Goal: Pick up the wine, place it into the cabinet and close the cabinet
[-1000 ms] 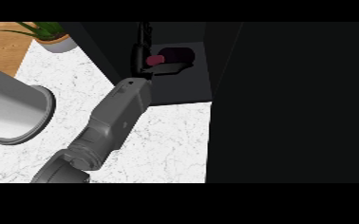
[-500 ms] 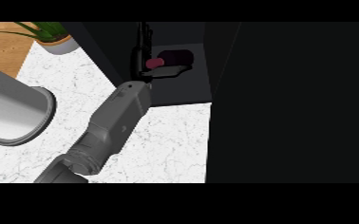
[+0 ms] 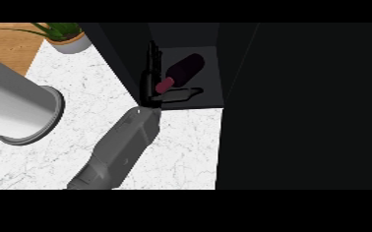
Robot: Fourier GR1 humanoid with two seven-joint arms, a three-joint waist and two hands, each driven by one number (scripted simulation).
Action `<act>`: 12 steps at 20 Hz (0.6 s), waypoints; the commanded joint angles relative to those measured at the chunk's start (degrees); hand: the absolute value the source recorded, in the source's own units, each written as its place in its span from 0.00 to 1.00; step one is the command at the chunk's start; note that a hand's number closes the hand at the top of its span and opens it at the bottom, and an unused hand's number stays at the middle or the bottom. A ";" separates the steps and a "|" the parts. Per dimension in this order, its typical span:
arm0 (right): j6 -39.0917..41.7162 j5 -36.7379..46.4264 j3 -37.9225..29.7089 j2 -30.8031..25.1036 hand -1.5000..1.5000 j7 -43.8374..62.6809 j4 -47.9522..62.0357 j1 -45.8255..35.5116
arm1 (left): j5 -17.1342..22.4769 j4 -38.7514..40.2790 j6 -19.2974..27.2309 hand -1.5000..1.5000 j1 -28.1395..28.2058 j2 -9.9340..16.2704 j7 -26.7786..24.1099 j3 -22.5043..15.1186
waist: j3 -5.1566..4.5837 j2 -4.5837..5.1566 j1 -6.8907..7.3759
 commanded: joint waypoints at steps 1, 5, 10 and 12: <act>1.45 -3.65 -2.34 -1.90 0.00 1.06 -4.90 3.19 | 5.01 -9.73 6.08 0.00 5.49 0.00 0.03 -9.42 | 0.01 0.23 0.75; -1.63 -3.58 -4.55 -2.33 0.00 4.29 -3.58 -3.13 | 3.33 -22.65 14.52 0.00 12.64 0.00 2.06 -17.09 | 0.00 0.00 2.23; -2.40 0.81 -0.29 -0.53 0.00 3.87 -8.22 2.60 | -2.03 -33.05 19.38 0.00 19.45 0.00 3.25 -19.34 | 0.02 -0.06 2.77; 0.26 -4.51 -5.93 -2.94 0.00 1.69 -6.63 3.67 | -1.56 -37.96 20.28 0.00 22.79 0.00 2.21 -21.64 | 0.04 0.02 2.52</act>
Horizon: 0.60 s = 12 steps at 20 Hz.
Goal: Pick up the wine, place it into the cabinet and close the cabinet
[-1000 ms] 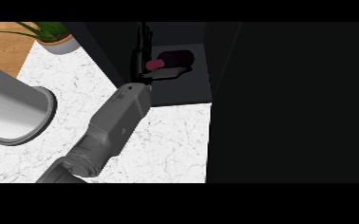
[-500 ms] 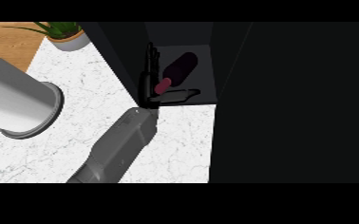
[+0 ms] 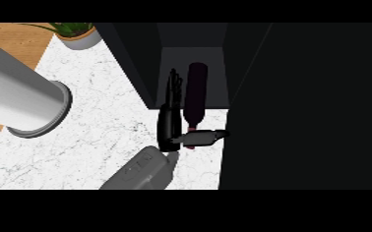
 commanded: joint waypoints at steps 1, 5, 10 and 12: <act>-1.95 -1.55 0.56 0.50 0.00 3.15 -4.82 -0.72 | -1.66 -10.97 6.15 0.00 6.77 -0.04 0.37 -5.16 | -0.01 0.02 0.38; -2.01 -2.41 -1.83 -0.72 0.00 3.15 -2.90 -3.40 | -4.66 -22.84 7.45 0.00 12.60 6.50 4.18 -4.91 | 0.00 0.01 0.82; 0.99 -3.99 -0.32 -1.14 0.00 2.79 -8.78 4.80 | -10.07 -29.72 15.11 0.00 15.41 6.88 8.18 -7.66 | 0.02 -0.03 0.21; 0.55 -2.53 0.37 0.68 0.00 -0.91 -4.00 3.81 | -10.28 -36.60 13.32 0.00 20.37 11.33 8.90 -7.57 | 0.02 0.04 0.56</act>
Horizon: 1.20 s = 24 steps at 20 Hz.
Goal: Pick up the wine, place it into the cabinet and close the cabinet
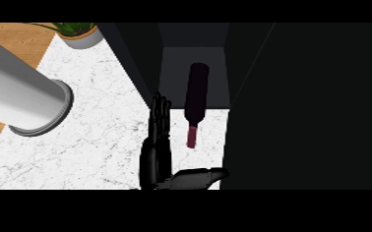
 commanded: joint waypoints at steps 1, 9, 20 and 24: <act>0.25 -3.62 -1.20 -0.25 0.00 -0.11 -1.40 -0.79 | -3.62 -6.78 3.10 0.00 5.56 0.37 0.59 -2.07 | -0.01 0.13 -0.01; 2.45 -5.84 4.17 1.49 1.00 2.40 -4.11 4.54 | -4.49 -22.47 -2.46 0.00 11.98 15.03 5.12 -3.19 | 0.00 0.01 0.01; 8.83 -12.74 2.91 -2.75 1.00 3.91 -5.52 6.21 | -1.13 -31.42 -13.80 0.00 24.60 26.06 -0.15 1.88 | -0.03 0.03 0.05; 6.52 -11.70 11.91 1.53 1.00 7.74 -4.35 9.67 | 1.39 -31.16 -16.02 0.00 25.14 27.71 -0.80 7.32 | -0.07 0.05 -0.10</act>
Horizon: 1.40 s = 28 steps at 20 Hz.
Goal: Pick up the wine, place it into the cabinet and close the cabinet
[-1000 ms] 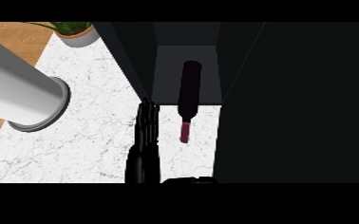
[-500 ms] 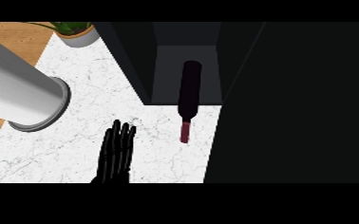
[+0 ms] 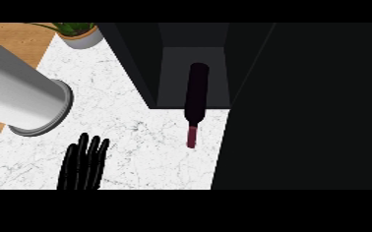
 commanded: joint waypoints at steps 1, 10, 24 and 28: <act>-1.36 -9.58 2.69 1.42 1.00 5.57 -6.36 2.63 | 2.30 -0.85 -2.39 0.00 2.27 1.89 -0.64 4.19 | 0.00 0.07 -0.05; 1.60 -3.21 16.55 1.08 1.00 7.42 -9.65 3.10 | 8.56 -3.54 -9.02 0.00 7.08 7.96 -1.58 16.14 | -0.05 -0.12 0.18; -18.95 13.60 44.96 2.21 1.00 3.93 -2.62 -2.05 | 17.72 -4.08 -22.95 0.00 17.04 14.68 -0.80 32.48 | -0.12 -0.42 0.43; -23.00 15.29 45.25 2.16 1.00 2.98 -0.38 -7.36 | 16.78 -0.30 -26.12 0.00 15.74 13.68 -0.84 31.77 | -0.14 -0.18 0.24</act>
